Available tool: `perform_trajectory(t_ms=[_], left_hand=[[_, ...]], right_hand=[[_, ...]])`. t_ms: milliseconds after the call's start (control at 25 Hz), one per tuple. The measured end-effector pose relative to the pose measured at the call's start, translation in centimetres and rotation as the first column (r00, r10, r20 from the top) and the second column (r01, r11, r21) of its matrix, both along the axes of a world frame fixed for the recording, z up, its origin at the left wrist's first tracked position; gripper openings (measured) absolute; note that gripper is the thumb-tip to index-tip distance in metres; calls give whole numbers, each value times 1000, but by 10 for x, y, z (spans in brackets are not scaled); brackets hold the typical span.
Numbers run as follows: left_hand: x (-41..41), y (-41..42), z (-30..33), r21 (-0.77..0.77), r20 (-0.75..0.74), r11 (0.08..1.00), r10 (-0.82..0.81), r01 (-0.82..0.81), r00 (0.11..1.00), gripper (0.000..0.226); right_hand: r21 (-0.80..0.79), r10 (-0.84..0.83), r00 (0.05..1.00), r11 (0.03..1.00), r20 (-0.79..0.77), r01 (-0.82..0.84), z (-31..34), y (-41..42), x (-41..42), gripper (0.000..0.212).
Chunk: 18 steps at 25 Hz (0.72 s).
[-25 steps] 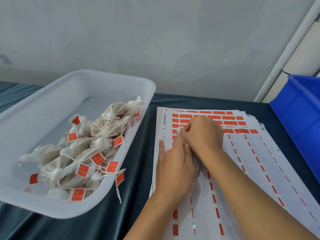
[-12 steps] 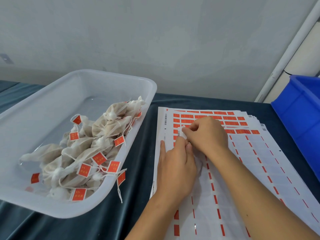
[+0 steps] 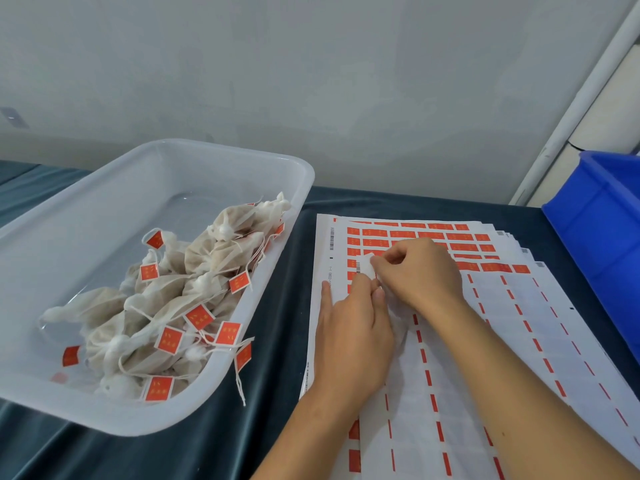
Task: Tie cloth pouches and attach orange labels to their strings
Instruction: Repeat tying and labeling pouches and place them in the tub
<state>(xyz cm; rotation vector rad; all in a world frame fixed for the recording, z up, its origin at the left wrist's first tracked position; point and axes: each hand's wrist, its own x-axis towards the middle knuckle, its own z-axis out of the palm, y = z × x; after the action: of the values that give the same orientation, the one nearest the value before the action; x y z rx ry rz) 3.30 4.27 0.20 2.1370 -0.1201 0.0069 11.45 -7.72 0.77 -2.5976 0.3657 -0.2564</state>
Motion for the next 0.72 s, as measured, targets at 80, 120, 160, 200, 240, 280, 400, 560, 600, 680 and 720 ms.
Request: perform_trajectory(t_ms=[80, 120, 160, 200, 240, 280, 400, 560, 600, 680, 720], left_hand=[[-1, 1, -1, 16, 18, 1000, -10, 10, 1000, 26], [-1, 1, -1, 22, 18, 1000, -16, 16, 1000, 23], [-1, 1, -2, 23, 16, 1000, -19, 19, 1000, 22], [-1, 1, -3, 25, 14, 999, -23, 22, 1000, 21], [-1, 1, -3, 32, 15, 999, -30, 30, 999, 21], [-1, 1, -3, 44, 14, 998, -41, 40, 999, 22], [0, 1, -3, 57, -9, 997, -58, 59, 998, 21], [-2, 1, -2, 65, -10, 995, -77, 77, 997, 20], [-2, 2, -2, 65, -10, 995, -78, 79, 997, 20], [-1, 2, -1, 70, -19, 994, -81, 83, 997, 22], [-1, 2, -1, 71, -23, 994, -82, 84, 996, 23]], right_hand=[[-117, 14, 1000, 993, 25, -11, 3, 8, -2, 27], [-155, 8, 999, 988, 31, -3, 4, 11, -2, 29], [-175, -3, 1000, 985, 31, 8, 5, 14, -1, 30], [-178, -10, 1000, 984, 26, 14, 7, 15, 0, 30], [-170, -13, 1000, 985, 19, 16, 7, 15, 1, 29], [-157, -11, 1000, 988, 14, 13, 8, 14, 1, 28], [-152, -9, 1000, 988, 16, 11, 8, 14, 0, 23], [-177, -11, 1000, 984, 17, 14, 9, 15, -1, 22], [-178, -4, 1000, 984, 10, 6, 10, 14, -1, 22], [-182, 15, 1000, 983, -10, -17, 13, 13, -1, 21], [-187, 27, 999, 982, -21, -31, 14, 12, -1, 21]])
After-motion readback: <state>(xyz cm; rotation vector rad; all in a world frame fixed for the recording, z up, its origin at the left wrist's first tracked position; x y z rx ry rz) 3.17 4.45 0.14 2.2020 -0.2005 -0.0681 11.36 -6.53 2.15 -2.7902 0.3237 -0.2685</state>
